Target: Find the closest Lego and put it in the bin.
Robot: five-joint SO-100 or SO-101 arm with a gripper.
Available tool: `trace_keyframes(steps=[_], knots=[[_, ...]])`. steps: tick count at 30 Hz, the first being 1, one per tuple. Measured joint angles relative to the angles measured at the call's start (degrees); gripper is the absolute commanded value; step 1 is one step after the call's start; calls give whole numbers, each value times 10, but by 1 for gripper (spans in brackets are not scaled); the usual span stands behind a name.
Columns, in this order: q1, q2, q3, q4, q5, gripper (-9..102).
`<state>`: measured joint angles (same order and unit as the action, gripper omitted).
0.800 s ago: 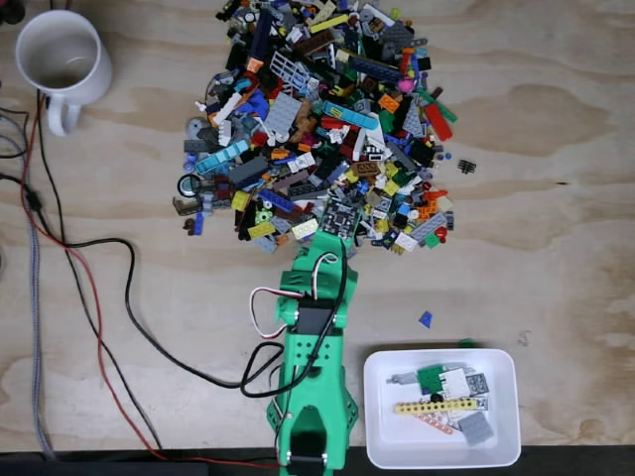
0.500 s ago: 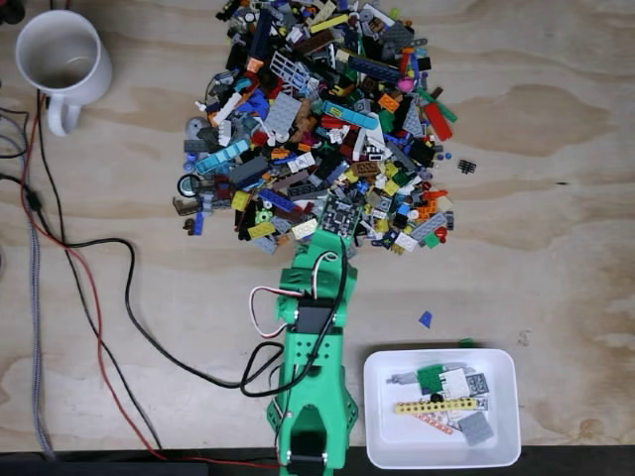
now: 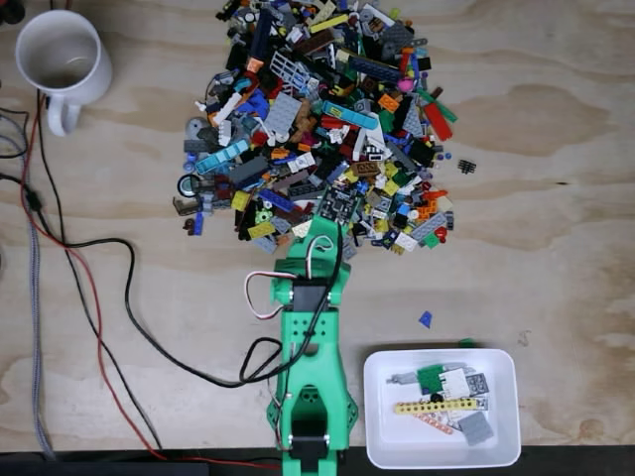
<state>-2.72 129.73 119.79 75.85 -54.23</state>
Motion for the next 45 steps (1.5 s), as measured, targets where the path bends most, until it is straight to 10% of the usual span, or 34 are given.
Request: trace_keyframes(steps=[13, 45], knots=[[-97, -306, -120, -95, 445, 17], [-87, -419, -134, -208, 461, 21]])
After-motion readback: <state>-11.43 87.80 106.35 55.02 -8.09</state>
